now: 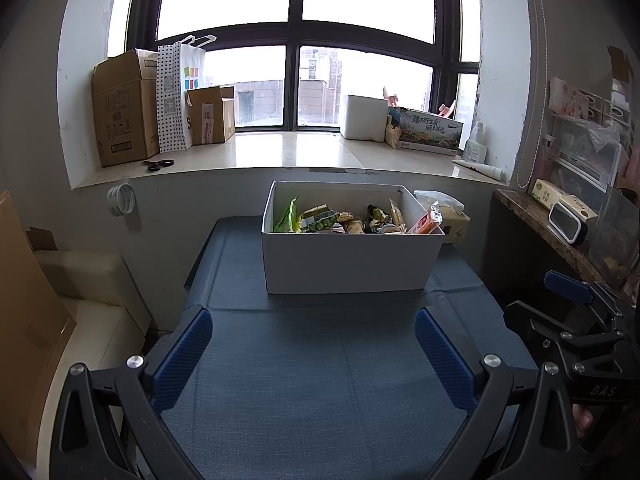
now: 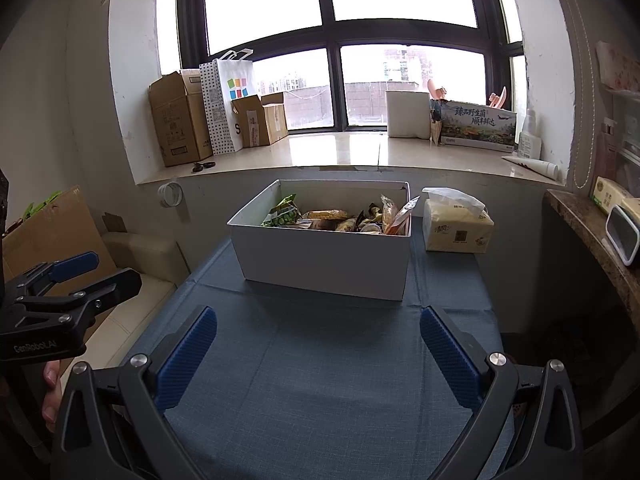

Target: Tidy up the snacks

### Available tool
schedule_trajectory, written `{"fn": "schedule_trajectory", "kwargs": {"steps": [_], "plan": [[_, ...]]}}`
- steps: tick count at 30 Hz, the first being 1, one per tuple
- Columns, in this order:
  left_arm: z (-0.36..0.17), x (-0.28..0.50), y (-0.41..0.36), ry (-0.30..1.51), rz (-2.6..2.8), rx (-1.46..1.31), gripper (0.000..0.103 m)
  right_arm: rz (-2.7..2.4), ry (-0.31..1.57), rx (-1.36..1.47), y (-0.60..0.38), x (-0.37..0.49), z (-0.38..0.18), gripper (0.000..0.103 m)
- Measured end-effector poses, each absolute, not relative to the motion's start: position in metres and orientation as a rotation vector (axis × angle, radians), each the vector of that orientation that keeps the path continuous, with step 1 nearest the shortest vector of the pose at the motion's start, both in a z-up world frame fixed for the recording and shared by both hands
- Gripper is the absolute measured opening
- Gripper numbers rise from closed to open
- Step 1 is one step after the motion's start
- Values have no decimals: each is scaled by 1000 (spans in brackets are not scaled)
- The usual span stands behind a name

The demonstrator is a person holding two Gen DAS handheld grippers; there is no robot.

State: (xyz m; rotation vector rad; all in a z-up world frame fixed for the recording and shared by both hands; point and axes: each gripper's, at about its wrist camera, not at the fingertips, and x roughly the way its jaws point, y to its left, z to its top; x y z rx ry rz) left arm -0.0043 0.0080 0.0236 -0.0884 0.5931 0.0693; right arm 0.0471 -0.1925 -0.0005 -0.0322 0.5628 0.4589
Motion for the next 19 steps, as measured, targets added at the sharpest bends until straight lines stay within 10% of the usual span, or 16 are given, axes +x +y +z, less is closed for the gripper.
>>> {"fn": "schedule_trajectory", "kwargs": {"steps": [19], "plan": [[23, -2, 10, 599, 77, -80, 103, 460, 564, -36, -191, 47, -1, 103]]}}
